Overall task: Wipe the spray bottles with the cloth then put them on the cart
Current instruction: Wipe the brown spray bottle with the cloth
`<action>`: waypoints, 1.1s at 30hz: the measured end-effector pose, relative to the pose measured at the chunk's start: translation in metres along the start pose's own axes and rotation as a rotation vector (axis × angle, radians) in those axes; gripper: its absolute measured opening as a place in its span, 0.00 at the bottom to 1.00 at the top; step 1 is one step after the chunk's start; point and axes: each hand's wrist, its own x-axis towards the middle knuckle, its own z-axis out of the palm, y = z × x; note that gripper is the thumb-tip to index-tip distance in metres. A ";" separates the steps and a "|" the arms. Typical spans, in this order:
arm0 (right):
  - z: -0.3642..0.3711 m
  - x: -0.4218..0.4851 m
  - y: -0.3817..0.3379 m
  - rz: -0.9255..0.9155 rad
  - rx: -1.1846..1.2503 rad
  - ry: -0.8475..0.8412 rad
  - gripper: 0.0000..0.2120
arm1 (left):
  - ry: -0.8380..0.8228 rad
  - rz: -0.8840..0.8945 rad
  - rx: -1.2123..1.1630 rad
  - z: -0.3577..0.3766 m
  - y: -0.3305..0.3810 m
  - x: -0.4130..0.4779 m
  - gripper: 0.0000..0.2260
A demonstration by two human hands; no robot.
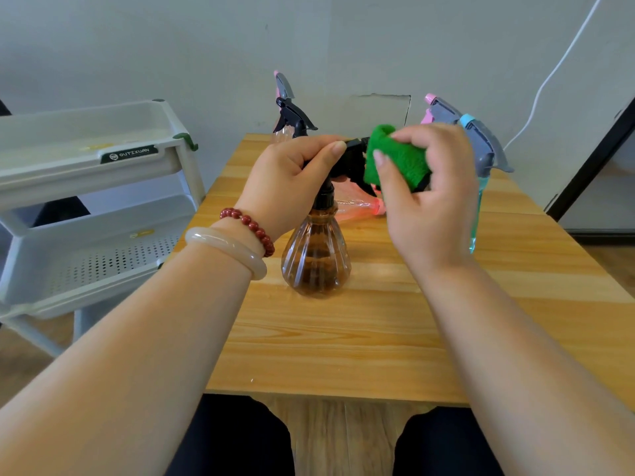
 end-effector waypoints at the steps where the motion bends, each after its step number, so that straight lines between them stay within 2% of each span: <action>1: 0.004 -0.002 -0.001 -0.013 -0.011 -0.045 0.07 | 0.001 0.006 -0.001 0.000 0.001 0.000 0.09; 5: 0.013 -0.031 0.011 0.030 -0.074 -0.202 0.06 | 0.013 0.002 0.005 -0.001 0.002 -0.001 0.10; 8: 0.005 -0.033 0.011 0.066 -0.030 -0.132 0.07 | 0.005 -0.014 0.003 -0.001 0.000 0.000 0.09; 11: 0.004 -0.014 0.000 0.007 -0.031 -0.015 0.07 | 0.002 0.000 -0.023 0.000 0.002 -0.001 0.09; 15: 0.015 -0.018 0.007 -0.012 -0.049 -0.116 0.07 | 0.013 0.001 -0.018 -0.001 0.001 0.000 0.11; 18: 0.010 -0.035 0.020 0.080 -0.038 -0.188 0.06 | 0.020 -0.012 0.015 -0.002 -0.002 0.001 0.11; 20: 0.003 -0.035 0.020 0.135 0.007 -0.158 0.05 | 0.011 -0.013 0.016 -0.001 -0.001 0.001 0.10; 23: -0.007 -0.015 0.012 0.377 0.198 -0.088 0.04 | -0.002 -0.011 0.015 -0.001 0.001 0.000 0.10; 24: -0.009 -0.005 0.011 0.460 0.251 -0.115 0.05 | -0.005 -0.007 0.022 -0.002 0.000 0.000 0.09; 26: -0.013 0.014 0.009 0.480 0.242 -0.243 0.10 | -0.007 -0.007 0.027 -0.002 0.000 0.000 0.09; 28: -0.016 0.029 0.014 0.473 0.293 -0.444 0.03 | -0.006 -0.013 0.016 -0.002 -0.001 0.001 0.09; 30: -0.016 0.040 0.016 0.466 0.333 -0.587 0.06 | -0.004 -0.009 0.012 -0.002 -0.001 0.001 0.08; 32: -0.011 0.049 0.017 0.409 0.236 -0.627 0.02 | -0.004 -0.001 0.014 -0.002 -0.001 0.001 0.09; 33: -0.008 0.052 0.018 0.384 0.183 -0.641 0.07 | -0.005 0.001 0.013 -0.002 -0.001 0.001 0.09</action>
